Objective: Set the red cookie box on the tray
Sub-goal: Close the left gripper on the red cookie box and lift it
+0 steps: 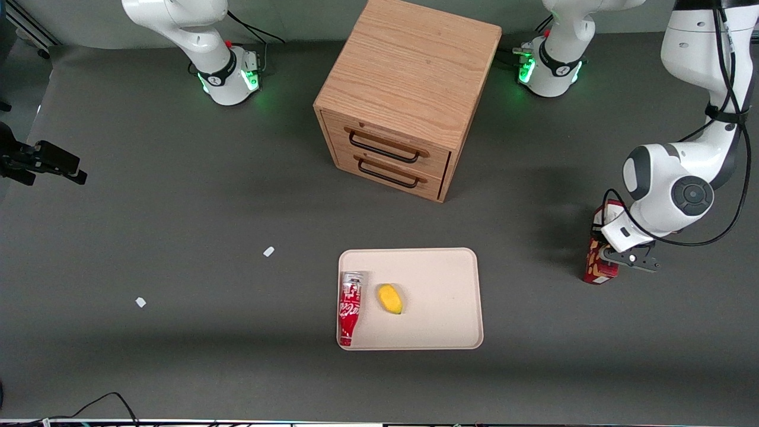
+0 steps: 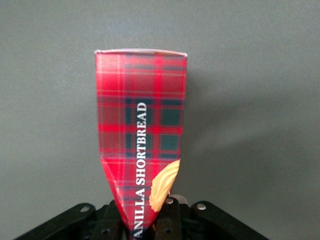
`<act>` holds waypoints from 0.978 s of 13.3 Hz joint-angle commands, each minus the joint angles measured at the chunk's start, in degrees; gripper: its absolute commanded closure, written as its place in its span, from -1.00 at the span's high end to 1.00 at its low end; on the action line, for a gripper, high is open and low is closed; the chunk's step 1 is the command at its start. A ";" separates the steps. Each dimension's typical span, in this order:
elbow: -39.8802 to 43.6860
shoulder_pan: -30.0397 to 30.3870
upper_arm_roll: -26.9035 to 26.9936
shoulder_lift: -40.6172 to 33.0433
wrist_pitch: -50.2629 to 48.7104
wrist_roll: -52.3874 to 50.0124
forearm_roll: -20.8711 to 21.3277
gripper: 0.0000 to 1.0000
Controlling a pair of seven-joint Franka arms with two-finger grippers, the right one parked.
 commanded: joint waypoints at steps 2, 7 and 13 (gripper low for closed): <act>5.45 -1.44 1.16 -2.59 -9.73 0.44 -0.37 -1.00; 26.16 -2.84 0.46 -1.46 -33.18 -3.84 -6.25 -1.00; 44.56 -7.14 -5.77 6.87 -40.35 -22.12 -4.85 -1.00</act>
